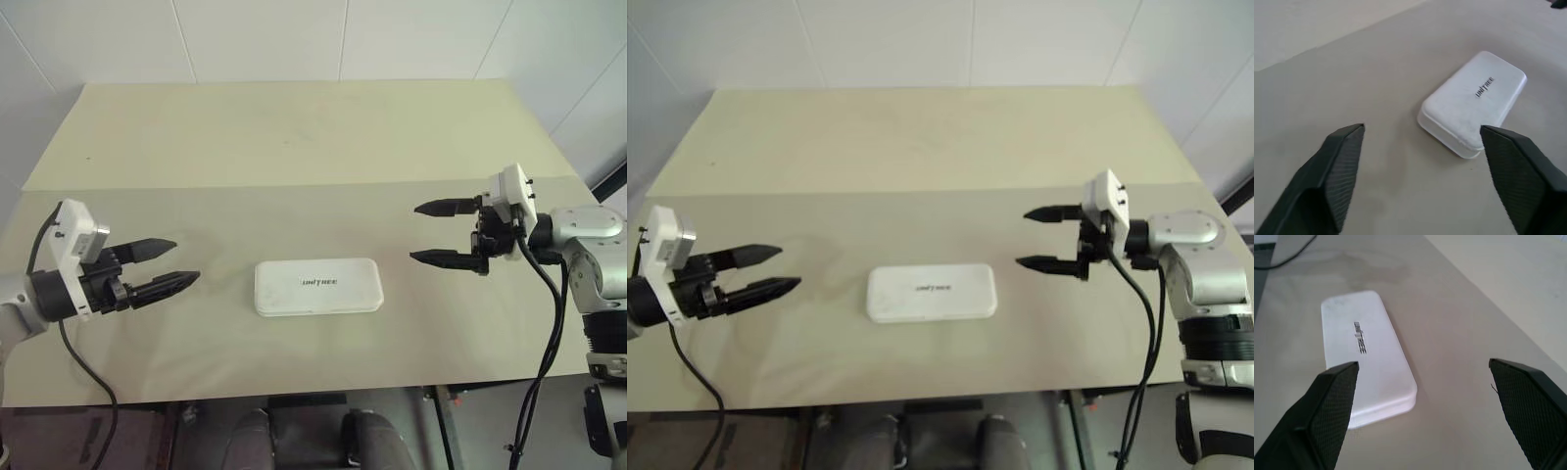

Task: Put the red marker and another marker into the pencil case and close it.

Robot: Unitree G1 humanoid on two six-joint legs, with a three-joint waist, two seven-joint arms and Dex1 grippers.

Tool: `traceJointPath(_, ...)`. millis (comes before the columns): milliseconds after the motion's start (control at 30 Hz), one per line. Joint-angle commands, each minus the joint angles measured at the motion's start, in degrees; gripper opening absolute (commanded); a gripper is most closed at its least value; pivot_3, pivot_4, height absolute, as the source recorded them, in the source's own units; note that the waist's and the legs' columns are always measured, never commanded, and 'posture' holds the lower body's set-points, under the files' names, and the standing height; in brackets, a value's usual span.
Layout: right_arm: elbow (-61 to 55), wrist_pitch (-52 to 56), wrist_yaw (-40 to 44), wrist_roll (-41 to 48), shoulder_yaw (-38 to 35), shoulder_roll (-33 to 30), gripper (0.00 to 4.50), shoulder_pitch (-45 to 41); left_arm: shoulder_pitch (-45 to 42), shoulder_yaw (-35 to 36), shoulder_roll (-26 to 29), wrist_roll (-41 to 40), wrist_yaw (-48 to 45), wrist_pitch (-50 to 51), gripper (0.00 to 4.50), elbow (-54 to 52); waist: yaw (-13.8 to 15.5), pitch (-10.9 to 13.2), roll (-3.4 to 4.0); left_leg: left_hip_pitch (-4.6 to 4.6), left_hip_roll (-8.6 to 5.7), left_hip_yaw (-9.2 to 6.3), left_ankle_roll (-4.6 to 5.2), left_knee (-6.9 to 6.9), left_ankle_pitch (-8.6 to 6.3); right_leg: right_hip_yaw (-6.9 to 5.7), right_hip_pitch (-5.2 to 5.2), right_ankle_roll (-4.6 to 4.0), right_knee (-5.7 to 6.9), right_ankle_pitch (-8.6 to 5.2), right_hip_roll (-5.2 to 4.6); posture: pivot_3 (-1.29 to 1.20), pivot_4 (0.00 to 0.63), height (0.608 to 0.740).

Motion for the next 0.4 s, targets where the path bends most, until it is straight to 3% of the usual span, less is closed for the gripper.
traceJointPath(33,2.43,-1.84,-0.68,-0.68,-0.72,1.08,4.50,-1.29,2.66,3.97,-1.93,-1.18,2.76,-1.66,4.47,-1.30,-0.04,0.00,0.00,0.00,0.00,0.00,0.00,0.01,0.00,0.00,0.00,0.00,0.01,0.00,0.00,0.00,0.150,0.740)
traceJointPath(233,4.02,-2.30,-4.54,-1.71,-2.23,2.20,4.50,-1.69,6.66,8.61,-6.68,1.05,9.67,-7.02,4.47,0.17,-0.19,0.00,0.00,0.00,0.00,0.00,-0.01,0.00,-0.01,0.01,-0.01,0.00,0.02,0.00,-0.04,0.00,0.150,0.740)
traceJointPath(400,11.74,-5.35,-10.66,-4.46,-3.66,3.02,4.50,-4.63,4.85,9.86,-9.39,4.57,16.39,-13.70,4.47,4.92,-0.19,-0.01,0.00,0.01,-0.01,0.00,0.00,0.02,-0.02,-0.02,0.02,0.00,0.01,0.00,-0.06,0.00,0.150,0.740)
